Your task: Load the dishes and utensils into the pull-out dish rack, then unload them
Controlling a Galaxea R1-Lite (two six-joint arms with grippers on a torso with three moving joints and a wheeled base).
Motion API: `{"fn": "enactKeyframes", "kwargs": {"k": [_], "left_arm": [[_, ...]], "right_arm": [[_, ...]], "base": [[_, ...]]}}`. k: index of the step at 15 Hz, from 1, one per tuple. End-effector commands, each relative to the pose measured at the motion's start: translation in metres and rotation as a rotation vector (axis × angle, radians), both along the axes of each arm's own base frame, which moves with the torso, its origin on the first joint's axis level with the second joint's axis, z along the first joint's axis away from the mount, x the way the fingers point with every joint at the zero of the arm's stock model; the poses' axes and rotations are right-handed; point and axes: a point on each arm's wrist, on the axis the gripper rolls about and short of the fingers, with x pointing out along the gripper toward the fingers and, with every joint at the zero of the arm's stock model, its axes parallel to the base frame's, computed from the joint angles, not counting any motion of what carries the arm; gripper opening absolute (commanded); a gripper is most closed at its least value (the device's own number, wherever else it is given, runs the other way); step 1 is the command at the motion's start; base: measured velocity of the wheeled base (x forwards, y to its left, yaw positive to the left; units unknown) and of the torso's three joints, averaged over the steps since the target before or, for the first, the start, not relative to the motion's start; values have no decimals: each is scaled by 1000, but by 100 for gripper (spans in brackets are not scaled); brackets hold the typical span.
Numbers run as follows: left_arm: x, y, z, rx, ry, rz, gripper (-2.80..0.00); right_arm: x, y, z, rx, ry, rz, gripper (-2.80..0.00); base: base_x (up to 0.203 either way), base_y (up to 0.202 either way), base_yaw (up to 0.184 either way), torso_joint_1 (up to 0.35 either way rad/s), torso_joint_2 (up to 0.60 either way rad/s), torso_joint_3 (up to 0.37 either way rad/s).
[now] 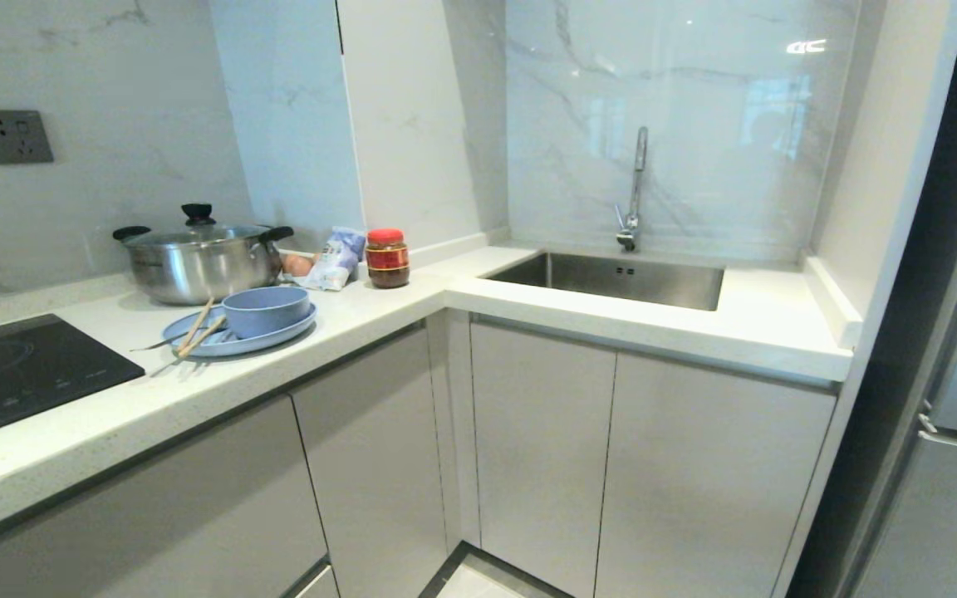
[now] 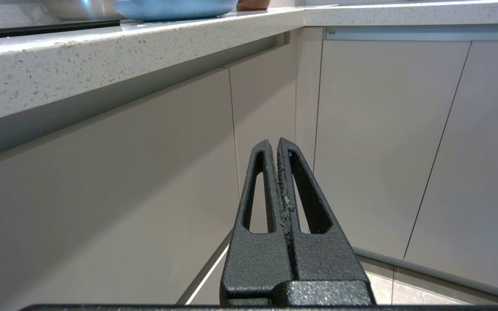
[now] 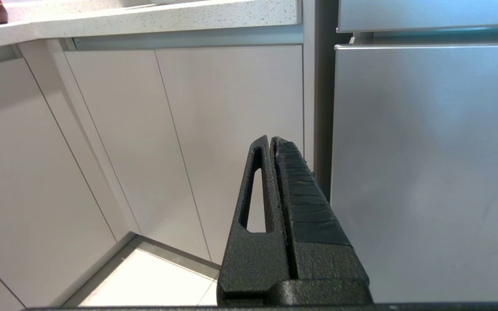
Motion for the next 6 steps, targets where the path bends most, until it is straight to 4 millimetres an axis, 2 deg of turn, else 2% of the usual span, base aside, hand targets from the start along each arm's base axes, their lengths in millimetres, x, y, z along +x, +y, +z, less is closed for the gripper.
{"fn": "enactKeyframes", "kwargs": {"k": [1,6], "left_arm": [[0,0,0,0,2,-1,-280],[0,0,0,0,2,-1,-280]], "right_arm": [[0,0,0,6,-3,0,-280],[0,0,0,6,-5,0,-280]], "base": [[0,0,0,0,0,0],[0,0,0,0,0,0]]}}
